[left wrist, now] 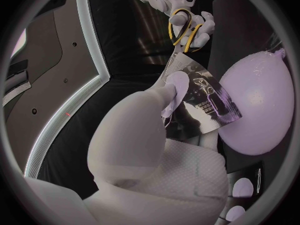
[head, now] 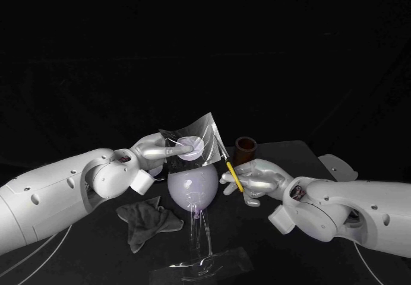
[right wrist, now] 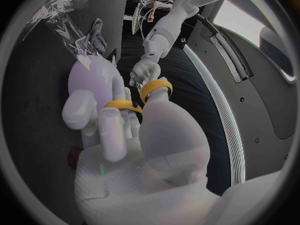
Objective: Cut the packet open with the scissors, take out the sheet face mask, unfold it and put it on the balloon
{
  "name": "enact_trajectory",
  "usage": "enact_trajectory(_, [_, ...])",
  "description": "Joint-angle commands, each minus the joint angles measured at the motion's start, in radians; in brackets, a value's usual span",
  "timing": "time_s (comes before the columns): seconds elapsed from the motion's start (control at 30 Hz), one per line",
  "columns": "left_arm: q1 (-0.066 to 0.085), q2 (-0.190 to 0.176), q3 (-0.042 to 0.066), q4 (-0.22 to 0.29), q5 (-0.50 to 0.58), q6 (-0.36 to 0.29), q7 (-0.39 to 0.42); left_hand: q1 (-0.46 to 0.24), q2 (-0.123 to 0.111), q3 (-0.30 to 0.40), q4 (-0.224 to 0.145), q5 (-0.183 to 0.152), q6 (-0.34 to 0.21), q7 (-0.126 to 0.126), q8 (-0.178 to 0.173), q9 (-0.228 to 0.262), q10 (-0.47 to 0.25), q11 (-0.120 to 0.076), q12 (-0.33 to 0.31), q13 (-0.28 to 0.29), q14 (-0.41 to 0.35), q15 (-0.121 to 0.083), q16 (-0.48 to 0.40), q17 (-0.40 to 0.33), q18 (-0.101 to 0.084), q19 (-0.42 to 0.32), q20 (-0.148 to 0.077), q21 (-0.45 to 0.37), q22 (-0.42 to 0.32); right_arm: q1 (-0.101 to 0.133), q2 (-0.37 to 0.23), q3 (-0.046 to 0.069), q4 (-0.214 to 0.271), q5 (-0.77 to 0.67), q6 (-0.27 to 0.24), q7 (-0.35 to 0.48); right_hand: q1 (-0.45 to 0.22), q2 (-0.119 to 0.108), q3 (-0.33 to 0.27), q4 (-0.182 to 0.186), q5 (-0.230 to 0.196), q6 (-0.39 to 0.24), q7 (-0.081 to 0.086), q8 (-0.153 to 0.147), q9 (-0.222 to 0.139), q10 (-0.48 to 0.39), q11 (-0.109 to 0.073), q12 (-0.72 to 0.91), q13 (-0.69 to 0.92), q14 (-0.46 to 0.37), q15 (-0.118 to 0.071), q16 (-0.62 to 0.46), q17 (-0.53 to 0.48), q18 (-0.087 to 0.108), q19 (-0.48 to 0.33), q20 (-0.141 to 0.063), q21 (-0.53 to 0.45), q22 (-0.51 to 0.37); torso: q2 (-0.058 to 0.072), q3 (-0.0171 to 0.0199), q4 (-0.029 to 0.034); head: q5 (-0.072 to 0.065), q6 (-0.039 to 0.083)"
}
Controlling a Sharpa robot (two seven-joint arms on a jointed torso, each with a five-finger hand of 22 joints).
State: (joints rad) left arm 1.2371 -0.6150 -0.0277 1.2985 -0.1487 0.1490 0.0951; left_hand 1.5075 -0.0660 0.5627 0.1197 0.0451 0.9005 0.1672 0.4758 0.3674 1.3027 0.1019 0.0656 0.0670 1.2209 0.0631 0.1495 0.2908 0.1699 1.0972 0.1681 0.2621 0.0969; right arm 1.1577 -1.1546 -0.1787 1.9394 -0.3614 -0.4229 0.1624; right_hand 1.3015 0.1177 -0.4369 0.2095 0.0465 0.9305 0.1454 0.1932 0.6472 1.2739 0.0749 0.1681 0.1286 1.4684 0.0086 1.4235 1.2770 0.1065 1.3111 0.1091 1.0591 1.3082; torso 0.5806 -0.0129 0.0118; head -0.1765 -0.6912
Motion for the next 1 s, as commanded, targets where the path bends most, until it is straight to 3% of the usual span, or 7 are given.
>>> enact_trajectory(0.03, [-0.001, 0.002, -0.001, 0.001, -0.014, 0.025, -0.008, 0.001, 0.008, 0.001, -0.007, 0.003, 0.007, 0.0, 0.005, 0.067, 0.005, -0.001, 0.004, 0.001, 0.003, 0.0, -0.002, 0.001, 0.013, 0.007, -0.003, 0.004, 0.0, 0.003, -0.001, 0.002, 0.001, -0.013, 0.012, 0.015, -0.003, 0.009, -0.026, -0.007, 0.002, 0.007, 0.003, 0.003, 0.001, 0.005, 0.0, 0.002, 0.001, 0.034, -0.007, 0.006, 0.0, 0.003, 0.007, 0.001, 0.005, 0.013, 0.0, 0.0002, -0.0003, 0.001, 0.002])
enact_trajectory(0.2, [-0.001, 0.001, -0.001, -0.001, -0.012, 0.026, -0.008, 0.001, 0.008, 0.001, -0.007, 0.003, 0.007, 0.0, 0.005, 0.067, 0.005, -0.001, 0.004, 0.001, 0.003, 0.0, -0.002, 0.001, 0.013, 0.007, -0.003, 0.004, 0.0, 0.003, -0.002, 0.002, -0.002, -0.012, 0.006, 0.019, -0.008, 0.005, -0.027, -0.008, 0.002, -0.023, 0.015, -0.014, -0.004, -0.036, 0.011, -0.027, -0.003, 0.032, -0.002, 0.001, -0.01, 0.003, 0.003, 0.0, -0.004, 0.01, 0.0, 0.0005, -0.0001, 0.001, 0.004])
enact_trajectory(0.4, [-0.001, 0.0, -0.001, -0.003, -0.012, 0.029, -0.01, 0.0, 0.008, 0.001, -0.008, 0.003, 0.006, 0.0, 0.005, 0.068, 0.006, -0.001, 0.004, 0.001, 0.004, 0.0, -0.002, 0.001, 0.013, 0.007, -0.003, 0.004, 0.0, 0.004, 0.001, 0.002, -0.002, -0.01, 0.001, 0.029, -0.017, -0.009, -0.026, -0.011, 0.002, -0.131, 0.065, -0.074, -0.03, -0.155, 0.059, -0.098, -0.033, 0.015, 0.038, -0.019, -0.048, 0.01, -0.033, 0.028, -0.06, -0.017, 0.001, 0.0007, -0.0001, 0.002, 0.006])
enact_trajectory(0.47, [-0.001, 0.0, -0.001, -0.003, -0.012, 0.03, -0.011, 0.0, 0.008, 0.001, -0.008, 0.003, 0.006, 0.0, 0.005, 0.068, 0.006, -0.001, 0.004, 0.001, 0.004, 0.0, -0.002, 0.001, 0.013, 0.007, -0.003, 0.004, 0.0, 0.004, 0.003, 0.002, -0.002, -0.009, 0.001, 0.031, -0.017, -0.011, -0.025, -0.012, 0.002, -0.139, 0.07, -0.078, -0.033, -0.174, 0.065, -0.103, -0.04, 0.011, 0.044, -0.023, -0.056, 0.013, -0.043, 0.034, -0.075, -0.025, 0.001, 0.0011, -0.0004, 0.002, 0.008])
enact_trajectory(1.0, [-0.001, 0.0, -0.001, -0.003, -0.02, 0.048, -0.019, 0.0, 0.008, 0.0, -0.009, 0.003, 0.006, 0.0, 0.005, 0.07, 0.006, -0.001, 0.004, 0.001, 0.004, -0.001, -0.002, 0.001, 0.013, 0.008, -0.003, 0.005, 0.0, 0.009, 0.035, 0.003, -0.029, 0.003, 0.006, 0.044, -0.019, -0.013, -0.025, -0.012, 0.002, -0.146, 0.076, -0.082, -0.036, -0.191, 0.07, -0.103, -0.048, 0.008, 0.049, -0.023, -0.059, 0.017, -0.051, 0.041, -0.089, -0.032, 0.0, 0.0012, -0.0006, 0.001, 0.016])
